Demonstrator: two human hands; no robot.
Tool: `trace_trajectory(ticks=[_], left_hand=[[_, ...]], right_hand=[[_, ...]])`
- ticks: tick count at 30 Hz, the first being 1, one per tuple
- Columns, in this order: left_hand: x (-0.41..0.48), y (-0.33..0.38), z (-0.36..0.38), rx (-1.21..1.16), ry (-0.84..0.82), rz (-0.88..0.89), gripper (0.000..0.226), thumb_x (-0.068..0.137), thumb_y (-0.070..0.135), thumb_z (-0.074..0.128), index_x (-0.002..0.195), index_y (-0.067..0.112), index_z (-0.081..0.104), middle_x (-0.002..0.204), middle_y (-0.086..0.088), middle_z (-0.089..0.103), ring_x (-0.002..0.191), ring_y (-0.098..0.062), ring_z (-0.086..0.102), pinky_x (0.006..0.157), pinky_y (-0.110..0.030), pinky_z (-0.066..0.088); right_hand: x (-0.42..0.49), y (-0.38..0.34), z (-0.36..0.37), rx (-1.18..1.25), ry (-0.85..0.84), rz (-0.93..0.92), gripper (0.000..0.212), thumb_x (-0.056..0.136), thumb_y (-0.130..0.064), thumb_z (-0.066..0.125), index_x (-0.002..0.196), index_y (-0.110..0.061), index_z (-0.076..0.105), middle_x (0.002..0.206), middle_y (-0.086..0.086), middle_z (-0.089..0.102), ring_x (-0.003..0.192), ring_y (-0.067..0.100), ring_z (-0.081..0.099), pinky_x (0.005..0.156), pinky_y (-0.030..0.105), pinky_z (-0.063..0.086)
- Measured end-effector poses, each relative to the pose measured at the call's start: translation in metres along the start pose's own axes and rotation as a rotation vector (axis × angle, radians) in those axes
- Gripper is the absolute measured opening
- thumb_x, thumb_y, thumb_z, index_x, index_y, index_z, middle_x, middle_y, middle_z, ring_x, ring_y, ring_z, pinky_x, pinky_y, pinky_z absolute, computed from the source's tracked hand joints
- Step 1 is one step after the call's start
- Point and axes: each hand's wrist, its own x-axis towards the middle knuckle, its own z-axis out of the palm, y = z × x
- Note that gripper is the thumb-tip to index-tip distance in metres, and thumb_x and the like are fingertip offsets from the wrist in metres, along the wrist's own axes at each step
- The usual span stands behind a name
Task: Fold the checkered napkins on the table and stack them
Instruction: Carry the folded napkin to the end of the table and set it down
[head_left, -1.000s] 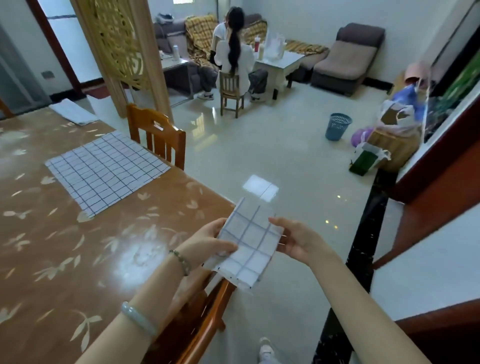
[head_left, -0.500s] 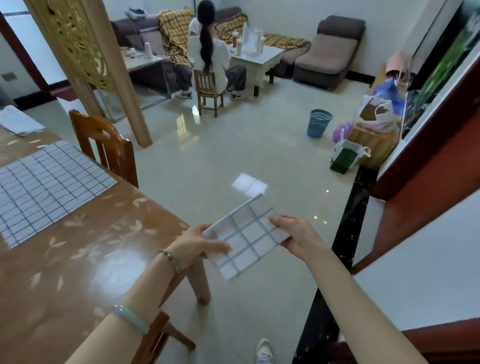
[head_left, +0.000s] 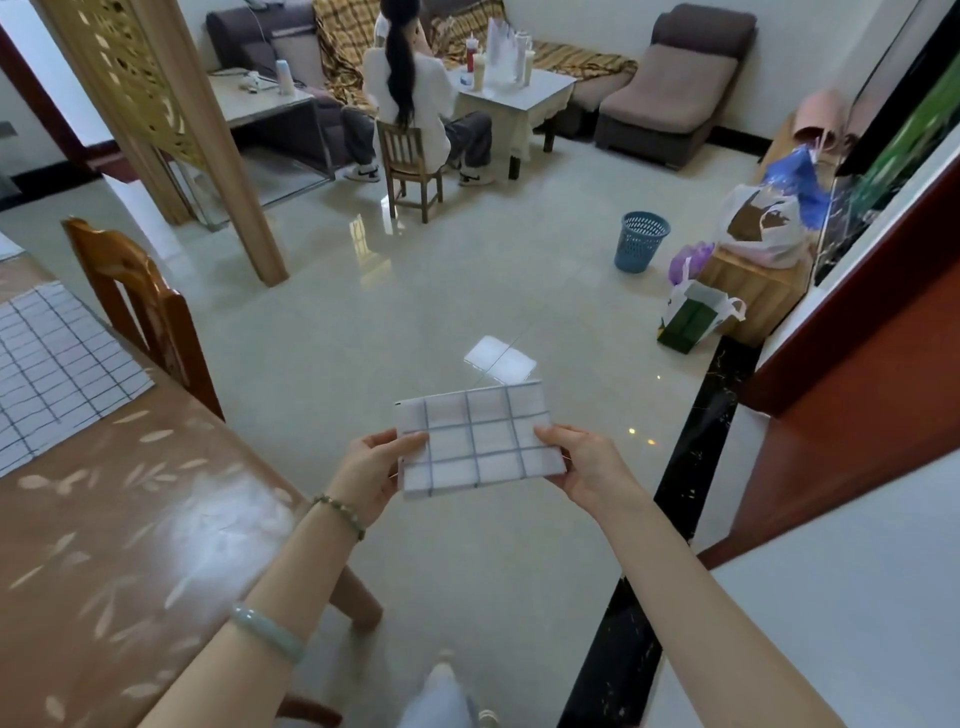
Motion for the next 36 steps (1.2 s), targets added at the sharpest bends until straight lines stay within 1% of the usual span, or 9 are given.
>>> trace_trajectory(ticks=[8, 14, 16, 20, 23, 26, 29, 33, 36], left_hand=[[0.069, 0.031, 0.021, -0.070, 0.032, 0.005, 0.008, 0.087, 0.001, 0.062, 0.093, 0.002, 0.066, 0.073, -0.004, 0.072, 0.059, -0.015, 0.068, 0.052, -0.023, 0.055], [0.142, 0.074, 0.014, -0.115, 0.135, 0.033, 0.027, 0.086, 0.003, 0.064, 0.111, -0.007, 0.061, 0.078, -0.008, 0.070, 0.057, -0.012, 0.067, 0.050, -0.022, 0.053], [0.164, 0.092, 0.010, -0.127, 0.204, 0.045, 0.032, 0.085, 0.003, 0.067, 0.113, -0.008, 0.058, 0.079, -0.009, 0.067, 0.052, -0.010, 0.065, 0.048, -0.022, 0.053], [0.203, 0.124, -0.006, -0.183, 0.277, 0.041, 0.032, 0.085, 0.002, 0.066, 0.114, -0.006, 0.056, 0.058, 0.000, 0.067, 0.043, -0.007, 0.060, 0.045, -0.020, 0.050], [0.228, 0.145, -0.022, -0.206, 0.293, 0.033, 0.034, 0.086, 0.004, 0.065, 0.115, -0.012, 0.058, 0.060, 0.000, 0.068, 0.046, -0.008, 0.061, 0.048, -0.020, 0.053], [0.245, 0.163, -0.038, -0.245, 0.337, 0.039, 0.036, 0.090, 0.006, 0.062, 0.120, -0.011, 0.055, 0.046, 0.007, 0.059, 0.037, -0.004, 0.054, 0.045, -0.018, 0.049], [0.265, 0.176, -0.055, -0.312, 0.424, 0.054, 0.039, 0.088, 0.008, 0.064, 0.120, -0.011, 0.053, 0.050, 0.006, 0.060, 0.038, -0.004, 0.054, 0.044, -0.017, 0.047], [0.299, 0.203, -0.079, -0.366, 0.523, 0.086, 0.020, 0.091, 0.002, 0.059, 0.110, -0.003, 0.055, 0.038, 0.008, 0.052, 0.031, -0.001, 0.047, 0.037, -0.013, 0.040], [0.334, 0.229, -0.100, -0.375, 0.609, 0.096, 0.028, 0.088, 0.004, 0.063, 0.113, -0.009, 0.058, 0.048, 0.006, 0.060, 0.036, -0.003, 0.052, 0.041, -0.015, 0.046]], right_hand=[[0.076, -0.044, 0.012, -0.034, -0.020, 0.026, 0.006, 0.080, 0.001, 0.067, 0.086, -0.002, 0.065, 0.081, 0.011, 0.066, 0.068, 0.020, 0.063, 0.053, 0.026, 0.055], [0.152, -0.088, 0.058, -0.102, -0.072, 0.044, 0.004, 0.082, 0.001, 0.066, 0.085, -0.001, 0.065, 0.079, 0.010, 0.065, 0.067, 0.020, 0.062, 0.051, 0.024, 0.054], [0.179, -0.103, 0.078, -0.127, -0.087, 0.057, 0.004, 0.082, 0.002, 0.065, 0.082, -0.002, 0.064, 0.076, 0.009, 0.065, 0.063, 0.019, 0.063, 0.049, 0.023, 0.052], [0.228, -0.125, 0.125, -0.165, -0.148, 0.089, 0.005, 0.082, 0.002, 0.065, 0.083, -0.001, 0.063, 0.078, 0.011, 0.064, 0.065, 0.018, 0.063, 0.049, 0.023, 0.053], [0.259, -0.138, 0.160, -0.199, -0.198, 0.095, 0.005, 0.083, 0.002, 0.065, 0.085, -0.002, 0.063, 0.079, 0.010, 0.064, 0.067, 0.019, 0.062, 0.050, 0.023, 0.053], [0.289, -0.147, 0.195, -0.252, -0.242, 0.115, 0.004, 0.083, 0.002, 0.066, 0.084, -0.001, 0.064, 0.079, 0.011, 0.065, 0.067, 0.019, 0.064, 0.052, 0.024, 0.055], [0.319, -0.153, 0.233, -0.306, -0.277, 0.139, 0.004, 0.082, 0.002, 0.066, 0.084, 0.000, 0.063, 0.082, 0.013, 0.065, 0.070, 0.021, 0.063, 0.052, 0.026, 0.056], [0.365, -0.159, 0.291, -0.365, -0.353, 0.168, 0.003, 0.084, 0.003, 0.064, 0.082, 0.001, 0.063, 0.079, 0.013, 0.063, 0.068, 0.022, 0.062, 0.051, 0.025, 0.056], [0.408, -0.165, 0.338, -0.399, -0.420, 0.198, 0.002, 0.085, 0.003, 0.064, 0.083, 0.001, 0.063, 0.080, 0.013, 0.063, 0.070, 0.022, 0.062, 0.050, 0.024, 0.055]])
